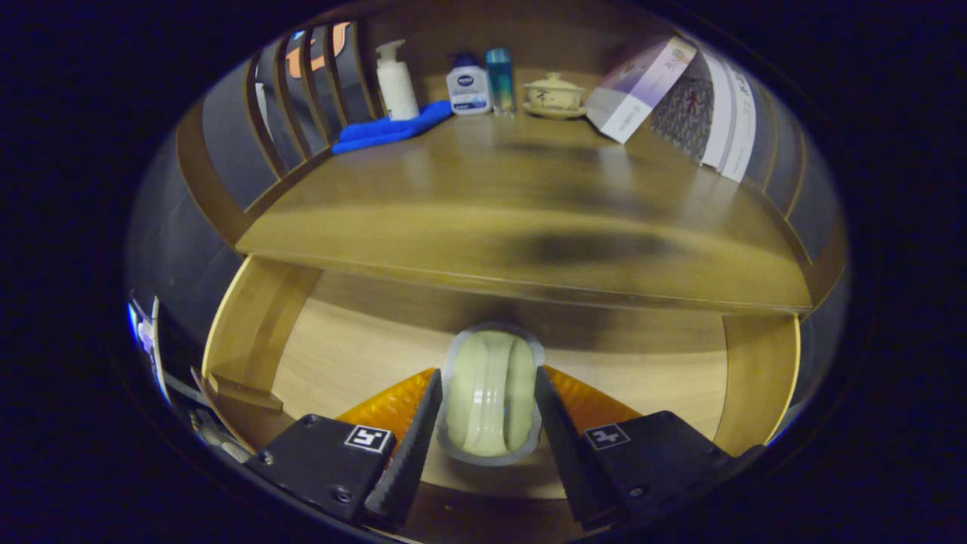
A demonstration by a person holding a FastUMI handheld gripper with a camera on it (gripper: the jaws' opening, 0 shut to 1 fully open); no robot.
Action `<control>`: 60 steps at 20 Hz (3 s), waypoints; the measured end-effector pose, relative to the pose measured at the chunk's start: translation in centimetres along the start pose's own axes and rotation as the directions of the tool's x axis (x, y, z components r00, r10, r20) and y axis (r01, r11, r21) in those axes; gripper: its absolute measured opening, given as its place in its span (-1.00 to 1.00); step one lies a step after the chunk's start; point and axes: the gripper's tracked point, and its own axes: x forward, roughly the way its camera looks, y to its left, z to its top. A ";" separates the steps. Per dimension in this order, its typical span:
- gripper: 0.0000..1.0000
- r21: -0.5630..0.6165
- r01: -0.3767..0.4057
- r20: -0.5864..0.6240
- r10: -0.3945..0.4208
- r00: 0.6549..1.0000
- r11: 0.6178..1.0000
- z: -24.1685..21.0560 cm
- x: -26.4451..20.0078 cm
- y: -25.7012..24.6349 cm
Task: Pull open the drawer, take out the items inside it, and place them on the countertop above the cabinet.
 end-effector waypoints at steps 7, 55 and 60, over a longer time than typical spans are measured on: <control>0.05 0.031 0.043 -0.061 -0.041 0.997 0.999 0.5 0.5 -1.0; -0.62 -0.010 0.107 0.001 -0.107 0.994 0.994 16.5 -7.9 -1.4; -0.62 0.043 0.087 -0.030 -0.086 0.996 0.995 17.1 -5.7 -1.5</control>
